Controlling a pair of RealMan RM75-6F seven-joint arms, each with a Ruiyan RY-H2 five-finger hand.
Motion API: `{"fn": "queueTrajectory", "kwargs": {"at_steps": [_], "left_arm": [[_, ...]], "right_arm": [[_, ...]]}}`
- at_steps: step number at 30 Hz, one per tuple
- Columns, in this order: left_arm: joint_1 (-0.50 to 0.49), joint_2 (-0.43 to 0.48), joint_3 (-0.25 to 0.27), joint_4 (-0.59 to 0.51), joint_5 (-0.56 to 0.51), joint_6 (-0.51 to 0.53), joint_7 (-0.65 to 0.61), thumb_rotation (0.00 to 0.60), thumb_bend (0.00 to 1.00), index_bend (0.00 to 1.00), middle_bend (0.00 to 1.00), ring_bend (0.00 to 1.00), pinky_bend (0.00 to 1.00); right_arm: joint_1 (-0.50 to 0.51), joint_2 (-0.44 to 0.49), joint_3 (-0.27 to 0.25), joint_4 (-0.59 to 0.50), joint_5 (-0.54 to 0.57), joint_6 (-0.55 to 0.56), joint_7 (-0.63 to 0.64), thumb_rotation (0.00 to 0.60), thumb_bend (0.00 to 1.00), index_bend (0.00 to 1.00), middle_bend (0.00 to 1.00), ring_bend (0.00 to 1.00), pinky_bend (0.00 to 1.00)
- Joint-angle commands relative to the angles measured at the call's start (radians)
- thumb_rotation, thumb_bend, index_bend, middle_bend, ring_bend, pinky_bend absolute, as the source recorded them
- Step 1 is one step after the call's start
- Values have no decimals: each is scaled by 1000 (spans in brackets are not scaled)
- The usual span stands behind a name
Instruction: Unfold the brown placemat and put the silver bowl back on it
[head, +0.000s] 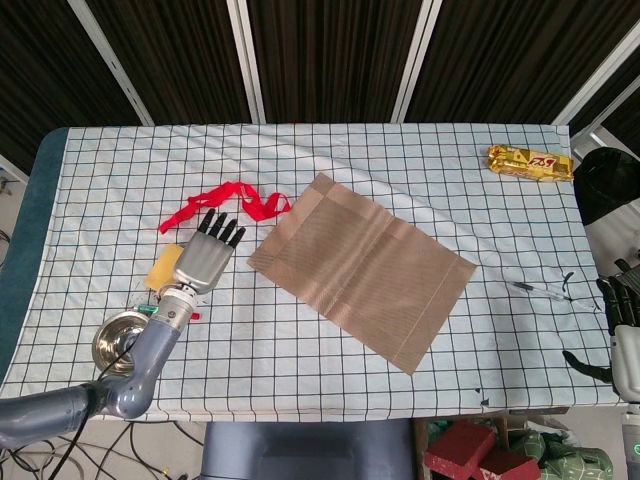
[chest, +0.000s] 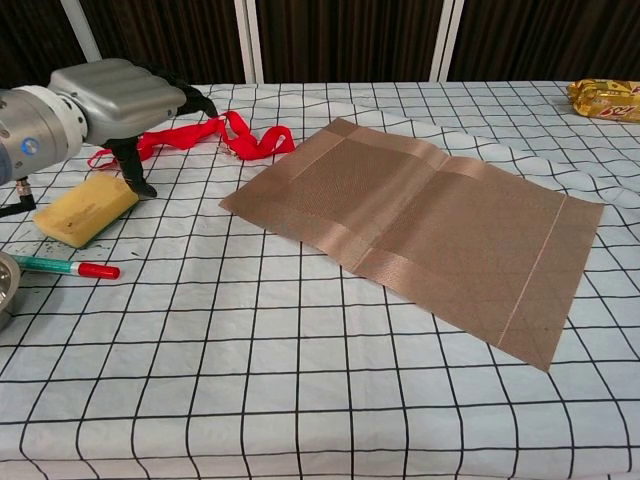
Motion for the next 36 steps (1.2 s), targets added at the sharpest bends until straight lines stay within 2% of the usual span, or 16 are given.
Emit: {"fn": "queueTrajectory", "kwargs": {"at_steps": [1,7,19,25,36], "left_arm": [[-46,-55,1,78,-50,-5,17,600,68,152,103,19,28],[-110,-126,-2,225,-87,-25,14,600,68,156,115,21,29],[-213,-251,9,448,-75,-105,-52,600,68,157,127,21,30],[-241,-302,22,520,-80,-125,-59,600,68,155,127,21,30],[-247,-333,45,571,-75,-125,-75,600,68,198,131,21,31]], "right_arm": [[-2,2,6,-1,3,-9,7,600,54,0,0,0,158],[-6,5,15,-6,4,-26,15,600,63,0,0,0,157],[-14,6,31,-10,2,-44,28,600,74,3,0,0,158],[-18,11,39,-11,4,-53,50,600,82,13,0,0,158],[-25,14,49,-15,3,-63,68,600,90,21,0,0,158]]}}
